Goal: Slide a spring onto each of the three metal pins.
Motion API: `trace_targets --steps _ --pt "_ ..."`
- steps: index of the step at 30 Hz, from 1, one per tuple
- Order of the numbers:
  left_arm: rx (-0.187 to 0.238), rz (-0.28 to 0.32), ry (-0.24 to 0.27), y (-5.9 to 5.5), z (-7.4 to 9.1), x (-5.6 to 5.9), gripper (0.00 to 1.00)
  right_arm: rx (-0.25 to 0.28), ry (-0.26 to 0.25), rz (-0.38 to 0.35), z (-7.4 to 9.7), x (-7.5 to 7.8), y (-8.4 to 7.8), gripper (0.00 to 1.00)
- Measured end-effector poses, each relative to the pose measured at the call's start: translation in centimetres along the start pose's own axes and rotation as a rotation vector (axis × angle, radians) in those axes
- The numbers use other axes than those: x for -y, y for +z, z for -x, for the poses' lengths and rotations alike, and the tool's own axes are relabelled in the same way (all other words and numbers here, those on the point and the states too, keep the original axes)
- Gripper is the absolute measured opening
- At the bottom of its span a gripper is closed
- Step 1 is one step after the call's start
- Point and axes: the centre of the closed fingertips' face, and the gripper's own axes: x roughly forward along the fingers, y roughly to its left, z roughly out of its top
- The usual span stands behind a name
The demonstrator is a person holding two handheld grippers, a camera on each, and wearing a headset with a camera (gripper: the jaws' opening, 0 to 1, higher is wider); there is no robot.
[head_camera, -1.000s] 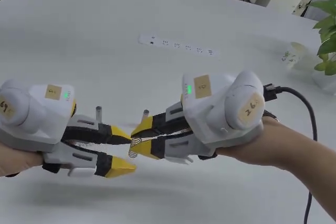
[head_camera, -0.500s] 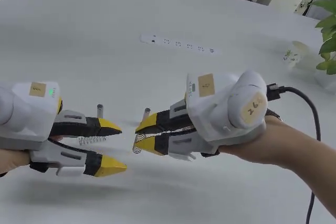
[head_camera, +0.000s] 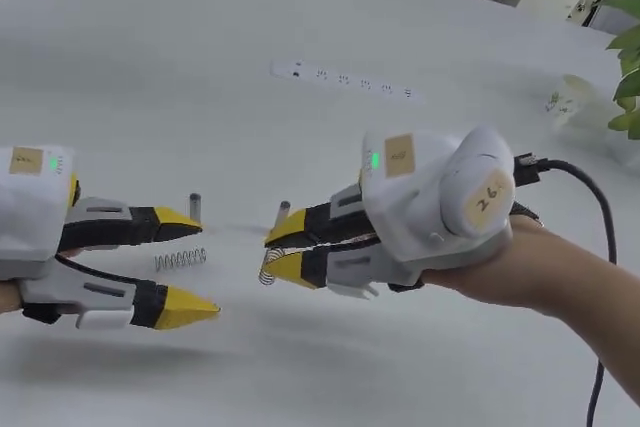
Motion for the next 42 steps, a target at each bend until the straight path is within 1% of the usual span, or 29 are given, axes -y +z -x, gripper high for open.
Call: trace_targets --steps 3,5,9,12,16,19,22,25,28,31,38,42 --pt "0.003 0.012 0.019 -0.2 0.5 -0.4 0.56 -0.002 -0.002 -0.002 0.0 0.1 -0.1 0.07" --pt "-0.003 0.018 0.036 -0.5 0.8 -0.8 0.59 -0.006 -0.004 0.001 0.0 0.1 -0.2 0.07" --pt "0.003 0.026 0.06 -0.6 1.4 -1.2 0.64 -0.007 -0.006 -0.002 -0.1 0.2 -0.3 0.07" --pt "0.007 0.031 0.074 -0.7 1.7 -1.6 0.69 -0.014 -0.008 0.001 -0.1 0.2 -0.5 0.07" --pt "0.0 0.034 0.089 -1.1 2.2 -1.9 0.71 -0.013 -0.01 -0.002 0.0 0.3 -0.5 0.07" --pt "0.006 0.045 0.099 -1.1 2.4 -2.1 0.77 -0.016 -0.015 -0.002 0.0 0.4 -0.6 0.07" --pt "0.008 0.052 0.109 -1.2 2.5 -2.2 0.85 -0.018 -0.02 -0.005 0.0 0.6 -0.8 0.07" --pt "0.004 0.054 0.119 -1.4 2.6 -2.3 0.89 -0.02 -0.025 -0.008 0.0 0.8 -0.9 0.07" --pt "0.01 0.06 0.128 -1.5 2.7 -2.4 0.93 -0.027 -0.038 -0.012 0.1 1.2 -1.2 0.07" --pt "0.018 0.06 0.153 -1.5 2.8 -2.8 0.98 -0.026 -0.046 -0.015 0.1 1.5 -1.3 0.07" --pt "0.014 0.066 0.159 -1.8 3.2 -2.9 0.98 -0.029 -0.051 -0.027 0.3 2.2 -1.5 0.07" --pt "0.017 0.07 0.162 -1.8 3.3 -3.0 0.98 -0.039 -0.053 -0.035 0.3 2.9 -1.7 0.07"
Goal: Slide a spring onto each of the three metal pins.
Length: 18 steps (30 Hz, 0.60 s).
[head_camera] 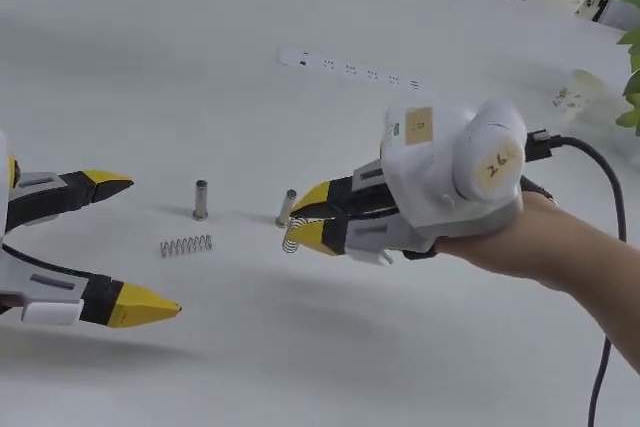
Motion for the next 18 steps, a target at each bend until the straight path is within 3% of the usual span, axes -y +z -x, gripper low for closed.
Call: trace_targets --steps 12,18 --pt "0.009 0.005 0.001 0.2 0.2 0.0 0.98 0.01 -0.026 -0.151 0.2 3.2 0.0 0.07" --pt "0.01 0.006 0.004 0.2 0.4 -0.2 0.98 -0.007 -0.061 -0.163 0.0 4.7 -0.4 0.07"
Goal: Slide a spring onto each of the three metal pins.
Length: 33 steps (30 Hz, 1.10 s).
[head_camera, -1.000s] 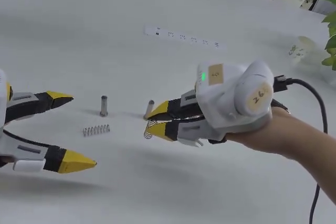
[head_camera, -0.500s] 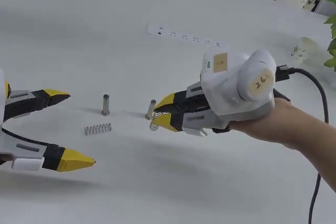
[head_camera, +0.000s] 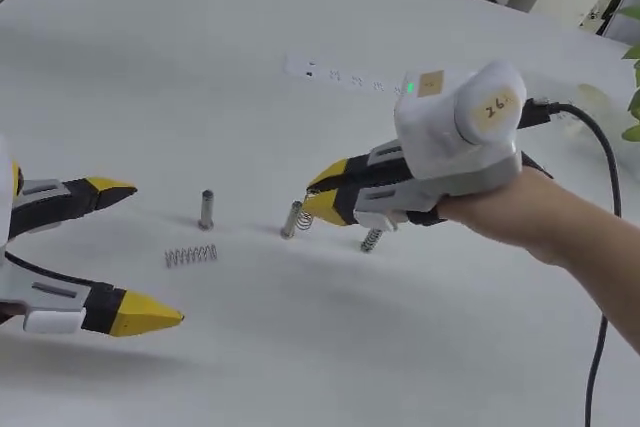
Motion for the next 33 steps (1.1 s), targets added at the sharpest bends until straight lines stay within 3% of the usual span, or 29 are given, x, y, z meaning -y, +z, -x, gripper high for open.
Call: trace_targets --steps 1,4,12,33 --pt "0.0 0.0 0.0 0.0 0.0 0.0 0.98 0.002 -0.042 0.008 0.0 0.9 0.0 0.07" --pt "0.004 0.002 0.004 0.1 0.1 -0.1 0.98 0.021 -0.079 -0.026 0.0 1.9 0.4 0.07" --pt "0.003 0.004 0.009 0.1 0.2 -0.3 0.98 0.013 -0.105 -0.077 -0.5 2.9 -0.1 0.07" --pt "0.019 0.026 0.013 0.2 0.5 -0.3 0.98 -0.009 -0.086 -0.087 -2.3 2.6 -0.5 0.08"
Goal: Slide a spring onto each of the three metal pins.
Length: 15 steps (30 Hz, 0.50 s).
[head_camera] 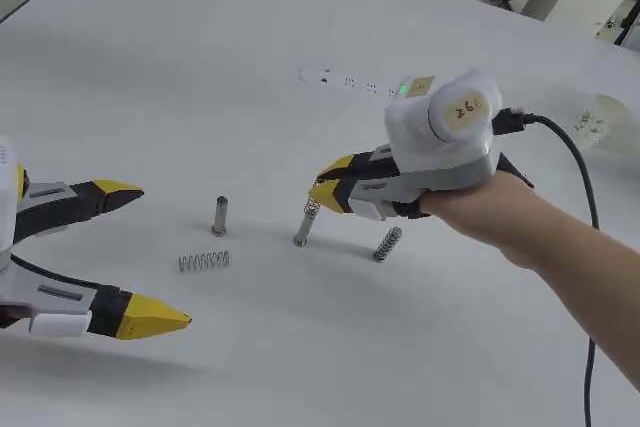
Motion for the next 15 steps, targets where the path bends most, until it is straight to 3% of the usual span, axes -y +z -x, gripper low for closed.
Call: trace_targets --steps 15 --pt "0.005 0.008 0.005 -0.1 0.2 -0.2 0.97 -0.035 0.01 -0.015 -1.5 -0.1 -1.5 0.08"
